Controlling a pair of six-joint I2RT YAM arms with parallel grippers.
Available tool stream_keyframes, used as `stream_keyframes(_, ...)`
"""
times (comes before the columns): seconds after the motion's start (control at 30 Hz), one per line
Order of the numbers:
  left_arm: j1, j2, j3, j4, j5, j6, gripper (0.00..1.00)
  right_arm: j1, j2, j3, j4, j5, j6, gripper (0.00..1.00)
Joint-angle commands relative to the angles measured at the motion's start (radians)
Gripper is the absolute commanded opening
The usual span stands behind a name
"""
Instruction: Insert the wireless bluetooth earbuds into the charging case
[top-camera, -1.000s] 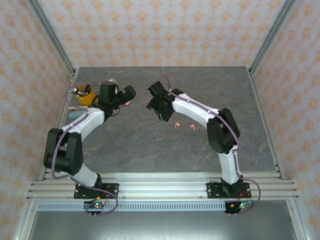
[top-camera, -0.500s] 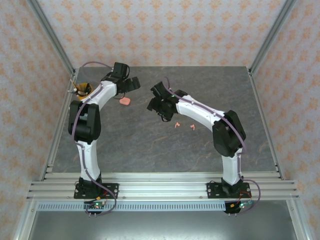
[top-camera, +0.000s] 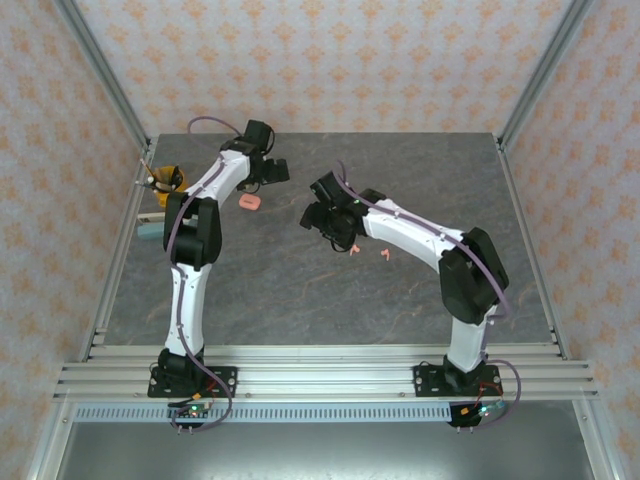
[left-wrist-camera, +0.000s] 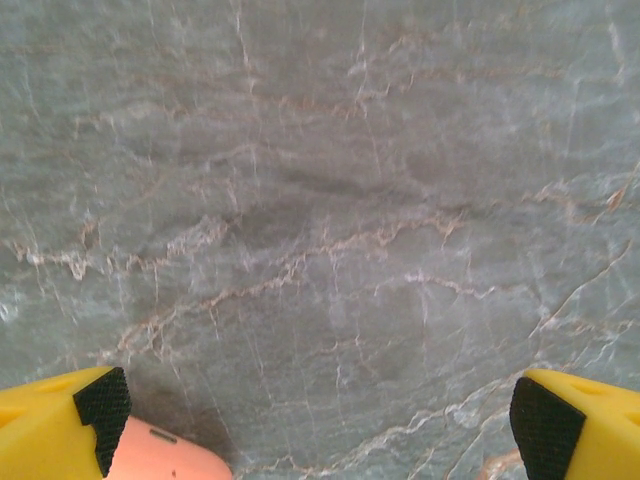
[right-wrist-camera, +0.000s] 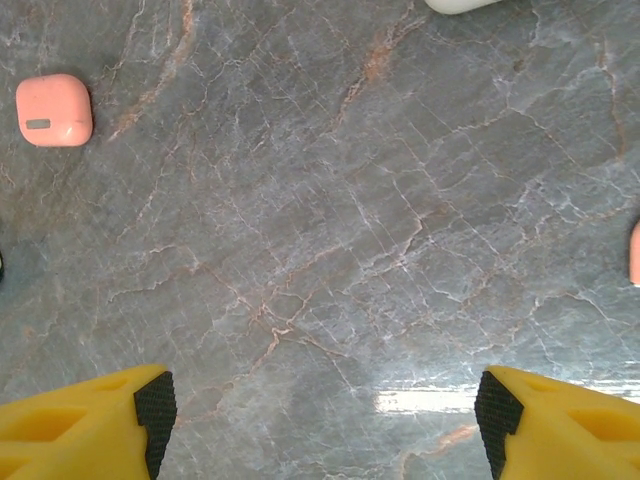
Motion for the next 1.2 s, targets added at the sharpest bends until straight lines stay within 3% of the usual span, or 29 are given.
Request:
stream_keyframes(0.0, 0.000, -0.010, -0.007, -0.054, -0.025, 0.021, 1.00, -0.005, -0.074, -0.021, 0.025, 0.012, -0.009, 0.80)
stream_keyframes(0.47, -0.011, -0.165, -0.295, 0.068, 0.009, -0.016, 1.00, -0.005, -0.176, -0.090, 0.033, 0.039, 0.014, 0.80)
stream_keyframes(0.77, -0.128, -0.316, -0.505, 0.179, 0.049, -0.038, 1.00, -0.004, -0.230, -0.146, 0.040, 0.059, 0.025, 0.80)
stream_keyframes(0.97, -0.165, -0.366, -0.553, 0.206, -0.007, -0.040, 1.00, -0.005, -0.257, -0.169, 0.035, 0.068, 0.029, 0.79)
stream_keyframes(1.17, -0.145, -0.364, -0.451, 0.072, -0.107, 0.093, 1.00, -0.004, -0.262, -0.184, 0.035, 0.070, 0.029, 0.79)
